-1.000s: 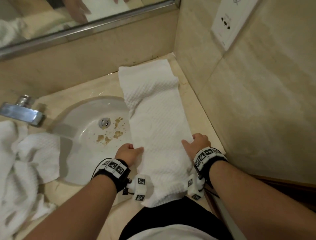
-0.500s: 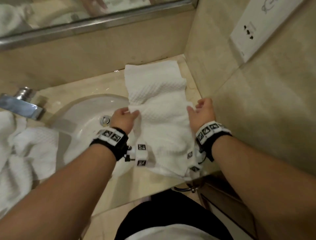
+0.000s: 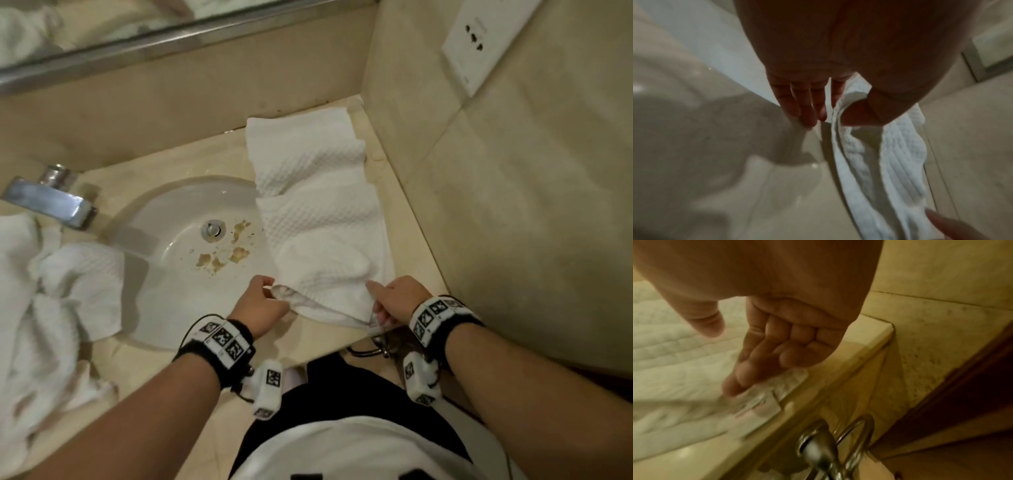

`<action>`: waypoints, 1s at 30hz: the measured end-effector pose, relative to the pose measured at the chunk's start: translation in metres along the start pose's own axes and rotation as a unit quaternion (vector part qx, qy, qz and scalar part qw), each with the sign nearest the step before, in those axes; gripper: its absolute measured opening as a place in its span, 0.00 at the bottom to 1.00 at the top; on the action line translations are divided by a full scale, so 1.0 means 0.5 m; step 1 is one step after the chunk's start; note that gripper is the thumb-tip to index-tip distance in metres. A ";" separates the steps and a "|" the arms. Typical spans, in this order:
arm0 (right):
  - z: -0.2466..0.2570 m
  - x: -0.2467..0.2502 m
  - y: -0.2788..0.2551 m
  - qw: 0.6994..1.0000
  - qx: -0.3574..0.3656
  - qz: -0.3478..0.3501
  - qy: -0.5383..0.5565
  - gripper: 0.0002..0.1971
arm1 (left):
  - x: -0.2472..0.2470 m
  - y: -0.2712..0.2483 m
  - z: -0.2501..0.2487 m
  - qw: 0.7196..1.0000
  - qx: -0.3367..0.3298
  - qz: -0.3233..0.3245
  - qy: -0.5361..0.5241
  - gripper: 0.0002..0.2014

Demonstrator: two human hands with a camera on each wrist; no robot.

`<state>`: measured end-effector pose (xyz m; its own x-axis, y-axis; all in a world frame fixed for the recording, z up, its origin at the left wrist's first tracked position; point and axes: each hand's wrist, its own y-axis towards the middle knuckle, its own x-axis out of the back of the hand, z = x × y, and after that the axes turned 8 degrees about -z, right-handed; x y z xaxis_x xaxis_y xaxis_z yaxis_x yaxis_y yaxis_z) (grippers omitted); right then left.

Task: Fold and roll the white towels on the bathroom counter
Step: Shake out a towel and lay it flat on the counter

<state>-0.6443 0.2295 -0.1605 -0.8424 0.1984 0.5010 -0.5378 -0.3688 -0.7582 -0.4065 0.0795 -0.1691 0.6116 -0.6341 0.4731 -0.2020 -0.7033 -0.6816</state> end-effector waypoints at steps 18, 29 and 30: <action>-0.042 -0.103 -0.065 0.989 -0.047 -0.141 0.001 0.28 | -0.053 -0.078 0.024 0.989 -0.108 -0.103 0.014 0.18; -0.043 -0.117 -0.074 0.981 -0.090 -0.170 -0.006 0.24 | -0.033 -0.052 0.025 0.988 -0.123 -0.091 0.035 0.14; -0.040 -0.116 -0.079 0.981 -0.086 -0.172 -0.005 0.24 | -0.031 -0.053 0.026 0.988 -0.122 -0.092 0.033 0.14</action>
<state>-0.5748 0.2504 -0.1681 -0.6103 0.2748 0.7430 -0.7887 -0.1237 -0.6022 -0.4007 0.1124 -0.1657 0.6054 -0.5019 0.6177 -0.2745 -0.8601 -0.4299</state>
